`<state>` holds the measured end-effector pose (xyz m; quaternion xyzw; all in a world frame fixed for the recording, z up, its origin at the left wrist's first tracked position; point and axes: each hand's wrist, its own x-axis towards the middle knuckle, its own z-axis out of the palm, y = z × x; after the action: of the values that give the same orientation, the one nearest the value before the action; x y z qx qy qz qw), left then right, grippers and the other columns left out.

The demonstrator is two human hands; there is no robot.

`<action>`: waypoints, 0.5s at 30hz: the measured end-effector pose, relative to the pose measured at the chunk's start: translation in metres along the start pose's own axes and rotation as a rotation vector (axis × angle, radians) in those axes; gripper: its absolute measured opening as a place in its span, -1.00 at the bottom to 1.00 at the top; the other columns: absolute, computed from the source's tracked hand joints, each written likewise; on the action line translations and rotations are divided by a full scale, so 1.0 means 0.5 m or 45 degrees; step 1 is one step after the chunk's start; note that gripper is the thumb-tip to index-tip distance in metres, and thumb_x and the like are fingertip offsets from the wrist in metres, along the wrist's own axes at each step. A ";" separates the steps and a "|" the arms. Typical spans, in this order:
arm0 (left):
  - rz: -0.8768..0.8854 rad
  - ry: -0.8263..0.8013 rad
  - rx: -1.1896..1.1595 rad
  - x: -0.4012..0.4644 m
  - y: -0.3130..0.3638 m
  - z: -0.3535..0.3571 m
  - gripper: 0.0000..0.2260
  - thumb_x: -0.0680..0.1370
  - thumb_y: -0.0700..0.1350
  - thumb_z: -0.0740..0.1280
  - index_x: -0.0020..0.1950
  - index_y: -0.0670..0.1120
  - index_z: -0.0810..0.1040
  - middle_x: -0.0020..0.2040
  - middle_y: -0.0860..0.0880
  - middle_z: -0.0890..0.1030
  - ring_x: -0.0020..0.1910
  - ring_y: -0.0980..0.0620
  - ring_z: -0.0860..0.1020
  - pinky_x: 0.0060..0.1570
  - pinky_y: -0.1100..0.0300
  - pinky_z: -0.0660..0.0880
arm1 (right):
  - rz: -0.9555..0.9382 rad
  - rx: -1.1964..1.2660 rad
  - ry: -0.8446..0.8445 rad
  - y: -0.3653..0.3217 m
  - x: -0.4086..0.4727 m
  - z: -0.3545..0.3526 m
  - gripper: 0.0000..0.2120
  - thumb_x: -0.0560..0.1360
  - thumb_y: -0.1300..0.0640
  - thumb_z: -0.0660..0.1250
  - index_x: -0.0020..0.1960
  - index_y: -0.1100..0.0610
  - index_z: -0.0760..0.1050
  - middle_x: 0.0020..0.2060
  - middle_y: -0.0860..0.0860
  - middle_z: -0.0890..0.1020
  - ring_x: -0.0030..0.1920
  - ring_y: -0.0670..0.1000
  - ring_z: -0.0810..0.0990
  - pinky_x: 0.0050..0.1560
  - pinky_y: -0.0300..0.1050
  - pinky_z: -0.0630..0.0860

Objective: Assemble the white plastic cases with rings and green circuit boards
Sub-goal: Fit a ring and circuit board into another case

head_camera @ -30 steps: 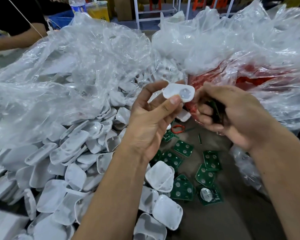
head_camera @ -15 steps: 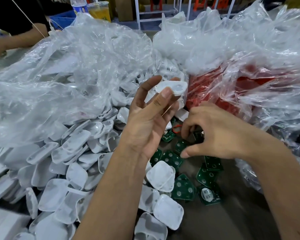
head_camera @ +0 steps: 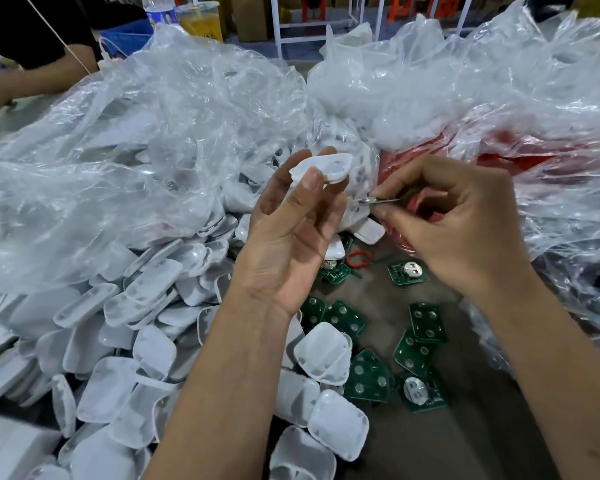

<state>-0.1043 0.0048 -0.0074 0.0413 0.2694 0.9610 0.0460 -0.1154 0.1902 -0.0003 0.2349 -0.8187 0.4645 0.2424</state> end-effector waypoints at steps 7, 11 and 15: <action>0.064 0.032 -0.024 0.001 0.002 -0.007 -0.70 0.42 -0.24 0.46 0.13 -0.08 0.58 0.08 -0.07 0.73 0.12 -0.07 0.66 0.00 0.16 0.64 | -0.364 -0.116 0.204 -0.014 -0.005 0.004 -0.94 0.51 0.39 0.50 -0.14 0.28 0.70 -0.04 0.05 0.73 0.00 -0.04 0.73 -0.04 -0.10 0.67; 0.065 0.041 -0.016 0.003 -0.001 -0.008 -0.72 0.42 -0.23 0.44 0.11 -0.07 0.60 0.09 -0.07 0.73 0.13 -0.07 0.66 0.00 0.17 0.64 | -0.355 -0.120 0.228 -0.017 -0.005 0.009 -0.96 0.49 0.36 0.54 -0.11 0.27 0.70 -0.03 0.05 0.73 0.02 -0.05 0.73 -0.02 -0.09 0.68; 0.069 0.004 -0.018 0.003 -0.003 -0.013 -0.74 0.41 -0.29 0.45 0.06 -0.08 0.66 0.08 -0.09 0.73 0.07 -0.07 0.70 -0.01 0.14 0.66 | -0.262 0.024 0.237 -0.015 -0.004 0.014 -0.87 0.49 0.26 0.59 -0.04 0.26 0.68 0.02 0.04 0.72 0.01 -0.05 0.73 -0.02 -0.17 0.68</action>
<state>-0.1066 0.0032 -0.0136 0.0466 0.2615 0.9639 0.0199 -0.1107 0.1810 0.0000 0.2760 -0.7599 0.4646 0.3614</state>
